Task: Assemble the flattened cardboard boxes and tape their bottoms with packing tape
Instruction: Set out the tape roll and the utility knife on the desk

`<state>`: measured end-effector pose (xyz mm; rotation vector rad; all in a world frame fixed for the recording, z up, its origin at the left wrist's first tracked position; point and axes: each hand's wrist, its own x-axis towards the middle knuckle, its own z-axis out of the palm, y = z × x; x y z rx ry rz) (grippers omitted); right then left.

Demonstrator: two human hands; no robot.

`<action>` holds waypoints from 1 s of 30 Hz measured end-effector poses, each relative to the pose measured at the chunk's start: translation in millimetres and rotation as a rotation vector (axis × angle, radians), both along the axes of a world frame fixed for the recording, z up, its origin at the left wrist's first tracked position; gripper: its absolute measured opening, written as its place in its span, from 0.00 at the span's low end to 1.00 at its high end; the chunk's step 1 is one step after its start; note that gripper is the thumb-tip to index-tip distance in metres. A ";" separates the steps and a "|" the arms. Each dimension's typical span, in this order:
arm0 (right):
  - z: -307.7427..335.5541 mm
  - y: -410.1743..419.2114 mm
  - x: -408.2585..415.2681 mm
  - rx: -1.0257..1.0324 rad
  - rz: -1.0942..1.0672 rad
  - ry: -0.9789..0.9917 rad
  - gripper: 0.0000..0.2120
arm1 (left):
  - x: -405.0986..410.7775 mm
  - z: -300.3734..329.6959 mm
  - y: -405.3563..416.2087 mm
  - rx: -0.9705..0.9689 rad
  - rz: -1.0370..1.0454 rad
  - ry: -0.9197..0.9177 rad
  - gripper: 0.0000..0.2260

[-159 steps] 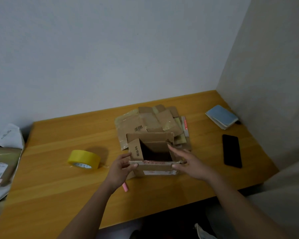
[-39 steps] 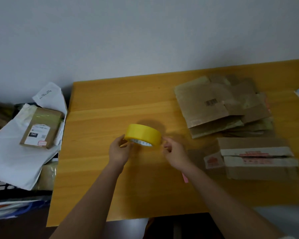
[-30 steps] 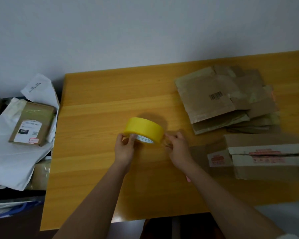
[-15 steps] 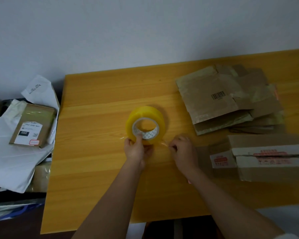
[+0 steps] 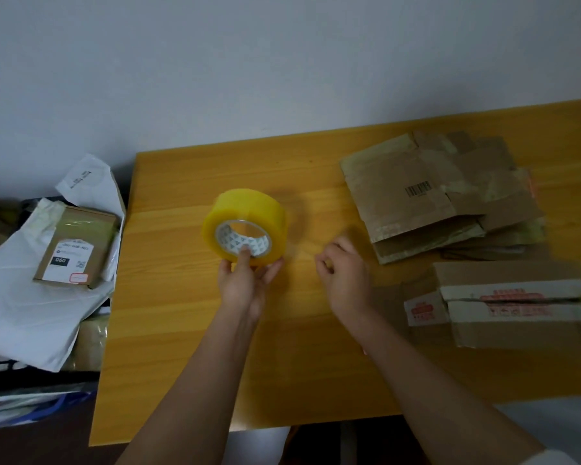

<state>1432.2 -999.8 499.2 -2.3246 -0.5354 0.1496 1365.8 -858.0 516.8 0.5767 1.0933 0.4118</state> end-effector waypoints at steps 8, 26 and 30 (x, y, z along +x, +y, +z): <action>49.9 5.7 16.4 0.223 0.044 -0.004 0.08 | -16.0 46.0 18.2 0.125 -0.190 0.001 0.21; 176.3 -145.0 52.2 0.400 -0.399 0.275 0.15 | 24.6 115.1 -59.4 0.634 -0.745 0.013 0.21; 179.7 -184.8 64.6 0.393 -0.502 0.422 0.25 | 32.2 140.9 -78.3 0.789 -0.816 -0.039 0.20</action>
